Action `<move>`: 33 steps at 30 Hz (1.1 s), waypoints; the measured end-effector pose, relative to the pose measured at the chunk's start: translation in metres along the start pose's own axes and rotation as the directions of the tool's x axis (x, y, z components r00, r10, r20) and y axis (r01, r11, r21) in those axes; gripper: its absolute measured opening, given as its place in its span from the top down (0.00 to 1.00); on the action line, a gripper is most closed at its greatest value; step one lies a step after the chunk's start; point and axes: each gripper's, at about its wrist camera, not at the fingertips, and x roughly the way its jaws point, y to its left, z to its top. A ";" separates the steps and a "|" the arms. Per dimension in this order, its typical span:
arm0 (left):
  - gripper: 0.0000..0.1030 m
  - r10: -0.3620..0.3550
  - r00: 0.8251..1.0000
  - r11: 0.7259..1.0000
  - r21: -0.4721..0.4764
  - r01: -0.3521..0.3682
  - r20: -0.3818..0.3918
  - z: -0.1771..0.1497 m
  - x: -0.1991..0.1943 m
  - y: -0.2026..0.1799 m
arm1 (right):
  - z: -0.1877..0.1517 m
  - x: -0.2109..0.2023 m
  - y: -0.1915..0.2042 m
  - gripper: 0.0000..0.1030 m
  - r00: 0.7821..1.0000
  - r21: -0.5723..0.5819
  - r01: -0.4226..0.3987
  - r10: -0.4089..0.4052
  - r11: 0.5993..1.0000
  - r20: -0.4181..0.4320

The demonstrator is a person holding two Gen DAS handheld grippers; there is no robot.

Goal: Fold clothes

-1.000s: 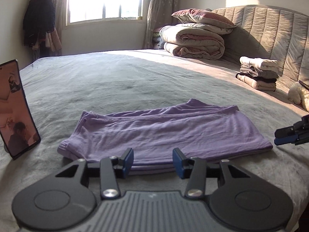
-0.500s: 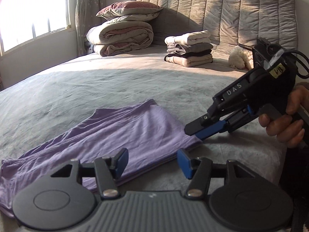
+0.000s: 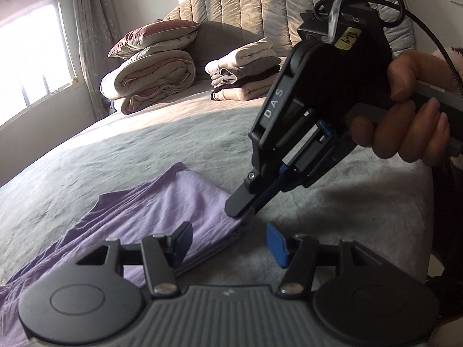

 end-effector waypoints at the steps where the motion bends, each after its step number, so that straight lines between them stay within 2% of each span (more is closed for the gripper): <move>1: 0.44 0.003 1.000 1.000 0.011 -0.003 -0.004 0.001 0.002 -0.001 | 0.001 -0.001 0.000 0.93 1.000 0.005 -0.005 0.005 1.000 -0.009; 5: 0.44 0.020 1.000 0.999 0.027 -0.019 -0.024 0.006 0.012 -0.002 | 0.006 -0.005 0.003 0.93 0.999 0.011 -0.024 0.024 1.000 -0.030; 8: 0.51 0.053 0.998 0.998 0.026 -0.052 -0.036 0.011 0.018 -0.001 | 0.011 -0.009 0.008 0.93 0.998 0.012 -0.049 0.049 0.999 -0.031; 11: 0.75 0.121 0.991 0.992 0.030 -0.119 -0.059 0.013 0.026 -0.002 | 0.015 -0.011 0.012 0.93 0.998 0.010 -0.065 0.065 0.998 -0.027; 12: 0.95 0.148 0.986 0.989 0.028 -0.146 -0.071 0.014 0.028 -0.002 | 0.016 -0.012 0.014 0.93 0.998 0.001 -0.061 0.061 0.998 -0.025; 14: 0.96 0.156 0.984 0.988 0.006 -0.156 -0.086 0.016 0.030 0.001 | 0.018 -0.012 0.014 0.92 1.000 -0.017 -0.025 0.025 1.000 0.000; 15: 0.96 0.149 0.985 0.989 -0.011 -0.150 -0.088 0.016 0.030 0.003 | 0.019 -0.012 0.013 0.86 1.000 -0.026 -0.003 0.004 1.000 0.016; 18: 0.96 0.141 0.986 0.988 -0.046 -0.146 -0.087 0.015 0.027 0.007 | 0.025 -0.009 0.003 0.85 0.997 -0.015 0.055 -0.054 0.998 0.049; 20: 0.96 0.137 0.987 0.987 -0.073 -0.143 -0.087 0.016 0.026 0.010 | 0.030 -0.004 -0.006 0.82 0.996 0.015 0.065 -0.066 0.998 0.054; 22: 0.96 0.131 0.988 0.984 -0.108 -0.140 -0.086 0.016 0.026 0.013 | 0.035 0.005 -0.014 0.76 0.996 0.039 0.049 -0.052 0.998 0.067; 27: 0.96 0.118 0.990 0.973 -0.190 -0.131 -0.079 0.012 0.022 0.017 | 0.050 0.024 -0.020 0.75 0.993 0.073 -0.014 0.006 0.997 0.115; 33: 0.95 0.119 0.990 0.967 -0.219 -0.132 -0.070 0.010 0.021 0.016 | 0.067 0.035 -0.017 0.75 0.987 0.076 0.001 -0.013 0.997 0.162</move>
